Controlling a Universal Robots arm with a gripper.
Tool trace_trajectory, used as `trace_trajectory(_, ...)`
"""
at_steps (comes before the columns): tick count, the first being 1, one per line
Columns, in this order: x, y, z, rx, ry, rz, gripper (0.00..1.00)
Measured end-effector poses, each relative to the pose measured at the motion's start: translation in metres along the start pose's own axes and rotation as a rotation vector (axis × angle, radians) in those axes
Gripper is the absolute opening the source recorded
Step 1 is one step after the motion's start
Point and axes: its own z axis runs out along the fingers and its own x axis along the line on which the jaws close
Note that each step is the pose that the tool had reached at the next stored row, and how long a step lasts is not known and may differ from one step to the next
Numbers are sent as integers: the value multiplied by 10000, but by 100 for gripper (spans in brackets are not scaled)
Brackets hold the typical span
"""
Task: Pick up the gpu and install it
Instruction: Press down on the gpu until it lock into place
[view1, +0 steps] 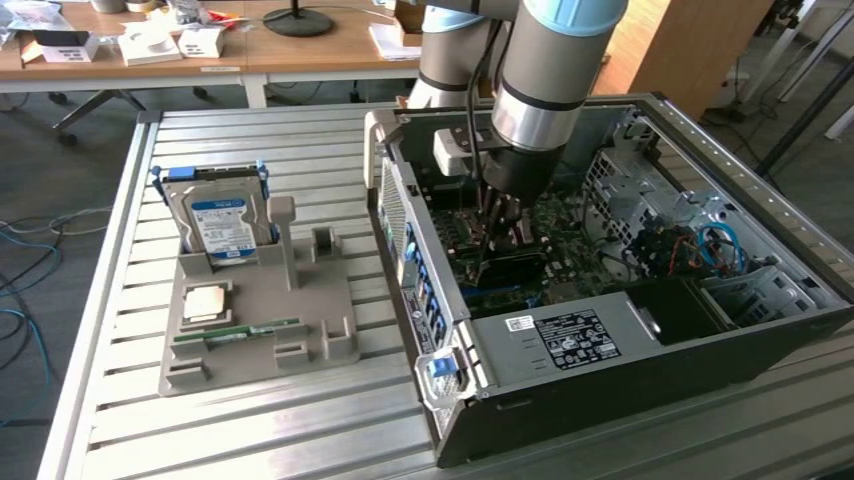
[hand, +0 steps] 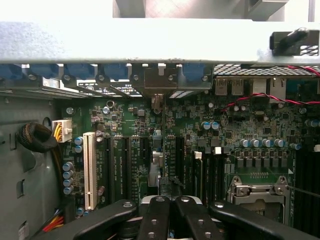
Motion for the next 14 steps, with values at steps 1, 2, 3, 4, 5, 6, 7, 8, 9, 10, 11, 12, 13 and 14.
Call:
trace_trajectory(1, 0, 0, 0, 0, 0, 1, 11)
trace_trajectory(2, 0, 0, 0, 0, -1, 0, 11)
trace_trajectory(3, 0, 0, 1, 1, 0, 0, 11)
trace_trajectory(4, 0, 0, 3, 0, 2, 0, 11)
trace_trajectory(5, 0, 0, 3, -1, 3, 0, 11)
trace_trajectory(6, 0, 0, 3, 0, 3, 0, 11)
trace_trajectory(7, 0, 0, 4, 0, 2, -1, 11)
trace_trajectory(8, 0, 0, 5, 0, 0, 0, 11)
trace_trajectory(9, 0, 0, 5, 0, 0, 0, 11)
trace_trajectory(10, 0, 0, 5, 1, -1, 0, 11)
trace_trajectory(11, 0, 0, 5, 1, -1, 0, 11)
trace_trajectory(12, 0, 0, 4, 1, -2, 0, 11)
trace_trajectory(13, -1, 0, -1, 2, -5, 1, 11)
trace_trajectory(14, -2, 0, -7, 6, -12, 1, 11)
